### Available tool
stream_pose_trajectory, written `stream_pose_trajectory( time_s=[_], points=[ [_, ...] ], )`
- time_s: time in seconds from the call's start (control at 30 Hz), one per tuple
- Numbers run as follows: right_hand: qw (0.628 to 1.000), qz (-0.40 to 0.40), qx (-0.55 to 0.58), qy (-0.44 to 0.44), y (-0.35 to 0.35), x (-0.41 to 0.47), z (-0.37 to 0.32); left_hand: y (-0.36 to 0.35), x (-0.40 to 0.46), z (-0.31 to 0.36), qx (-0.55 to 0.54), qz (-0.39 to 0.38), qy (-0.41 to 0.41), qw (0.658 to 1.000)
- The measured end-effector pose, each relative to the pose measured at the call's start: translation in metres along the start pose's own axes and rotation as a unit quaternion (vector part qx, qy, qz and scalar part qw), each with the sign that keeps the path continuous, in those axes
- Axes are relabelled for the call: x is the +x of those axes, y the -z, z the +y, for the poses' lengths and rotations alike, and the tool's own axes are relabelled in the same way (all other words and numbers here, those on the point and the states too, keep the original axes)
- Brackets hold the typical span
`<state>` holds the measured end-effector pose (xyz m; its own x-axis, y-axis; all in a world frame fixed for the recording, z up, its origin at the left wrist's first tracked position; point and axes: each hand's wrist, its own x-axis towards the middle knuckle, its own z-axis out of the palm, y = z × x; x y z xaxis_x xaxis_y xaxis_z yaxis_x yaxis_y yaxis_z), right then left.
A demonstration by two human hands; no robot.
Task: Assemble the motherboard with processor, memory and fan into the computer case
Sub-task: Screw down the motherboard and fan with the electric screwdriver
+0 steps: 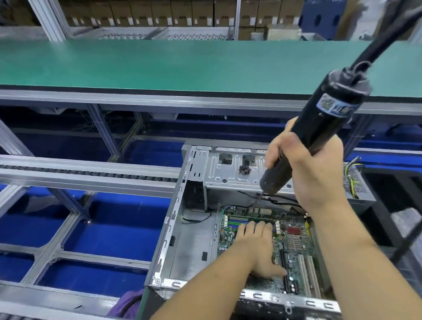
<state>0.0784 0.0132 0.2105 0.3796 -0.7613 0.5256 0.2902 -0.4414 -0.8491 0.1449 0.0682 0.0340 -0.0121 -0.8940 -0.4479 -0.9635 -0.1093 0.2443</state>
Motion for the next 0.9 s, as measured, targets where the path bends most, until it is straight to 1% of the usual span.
stream_pose_trajectory(
  time_s=[0.1,0.2,0.37,0.53,0.9],
  points=[
    [0.998,0.050,-0.022,-0.012,0.024,-0.004,0.001,0.000,-0.002,-0.007,0.027,0.019,0.005,0.999],
    [0.997,0.073,0.006,-0.030,0.037,-0.009,0.003,-0.001,-0.002,-0.013,0.049,0.026,0.023,0.998],
    [0.997,0.061,-0.017,-0.052,0.043,-0.021,0.011,0.003,0.001,-0.013,-0.015,-0.001,0.042,0.999],
    [0.996,0.063,-0.020,-0.067,0.048,-0.026,0.019,0.003,-0.001,-0.009,0.030,-0.004,0.048,0.998],
    [0.994,0.053,-0.036,-0.090,0.047,-0.028,0.028,0.007,-0.002,-0.009,0.021,-0.002,0.044,0.999]
  ],
)
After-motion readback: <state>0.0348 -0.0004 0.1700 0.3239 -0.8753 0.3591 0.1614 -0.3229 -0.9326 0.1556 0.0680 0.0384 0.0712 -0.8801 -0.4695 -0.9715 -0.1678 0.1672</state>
